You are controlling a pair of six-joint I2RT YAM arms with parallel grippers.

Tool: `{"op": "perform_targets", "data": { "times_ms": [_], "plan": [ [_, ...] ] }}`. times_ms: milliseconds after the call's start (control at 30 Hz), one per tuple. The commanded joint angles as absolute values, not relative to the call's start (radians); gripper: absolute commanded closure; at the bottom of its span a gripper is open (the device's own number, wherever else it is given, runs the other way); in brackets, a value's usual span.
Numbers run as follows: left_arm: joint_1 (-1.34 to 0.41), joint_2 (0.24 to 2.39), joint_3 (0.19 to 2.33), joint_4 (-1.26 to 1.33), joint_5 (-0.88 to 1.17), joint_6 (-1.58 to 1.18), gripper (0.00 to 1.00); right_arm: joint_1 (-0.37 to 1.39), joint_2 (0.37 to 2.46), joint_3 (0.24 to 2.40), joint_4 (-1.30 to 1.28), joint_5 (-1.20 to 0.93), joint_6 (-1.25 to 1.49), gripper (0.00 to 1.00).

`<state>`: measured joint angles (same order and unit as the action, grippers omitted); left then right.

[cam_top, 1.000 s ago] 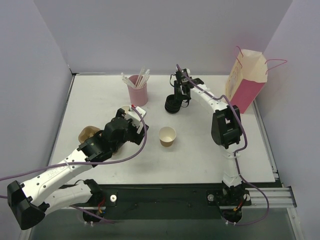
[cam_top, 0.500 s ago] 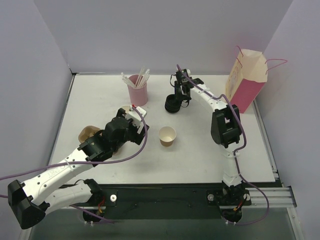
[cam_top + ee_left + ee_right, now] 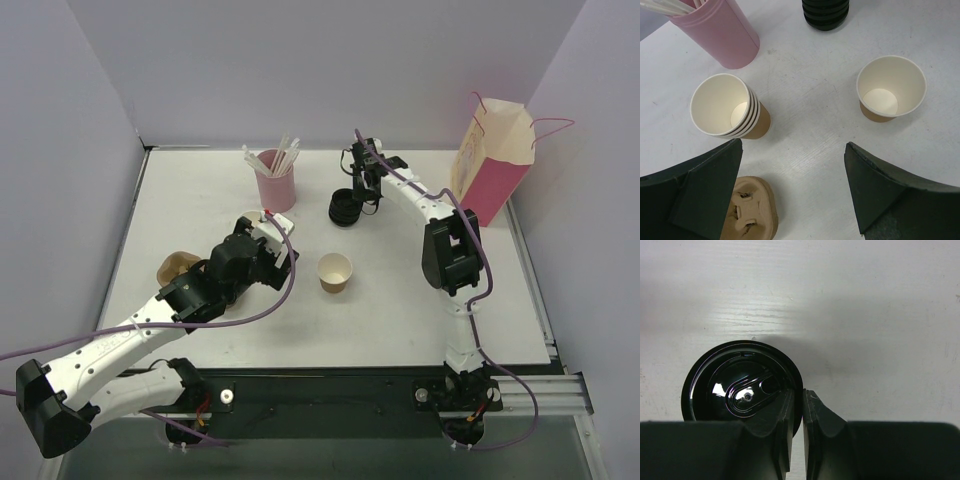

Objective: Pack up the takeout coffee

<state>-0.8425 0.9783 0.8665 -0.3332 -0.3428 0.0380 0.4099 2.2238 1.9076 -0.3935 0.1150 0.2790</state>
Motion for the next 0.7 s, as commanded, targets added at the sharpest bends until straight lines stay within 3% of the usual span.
{"op": "perform_targets", "data": {
  "times_ms": [0, 467, 667],
  "plan": [
    [-0.838, 0.977, 0.914, -0.319, -0.334, 0.044, 0.07, 0.396, 2.198, 1.944, -0.416, 0.112, 0.302, 0.89],
    [-0.838, 0.979, 0.911, -0.322, -0.348, 0.044, 0.07, 0.39, 2.091, 1.913, -0.382, 0.058, 0.38, 0.89],
    [-0.836, 0.979, 0.919, -0.327, -0.342, 0.018, 0.07, 0.371, 1.972, 1.841, -0.382, -0.101, 0.443, 0.89]
  ]
}}
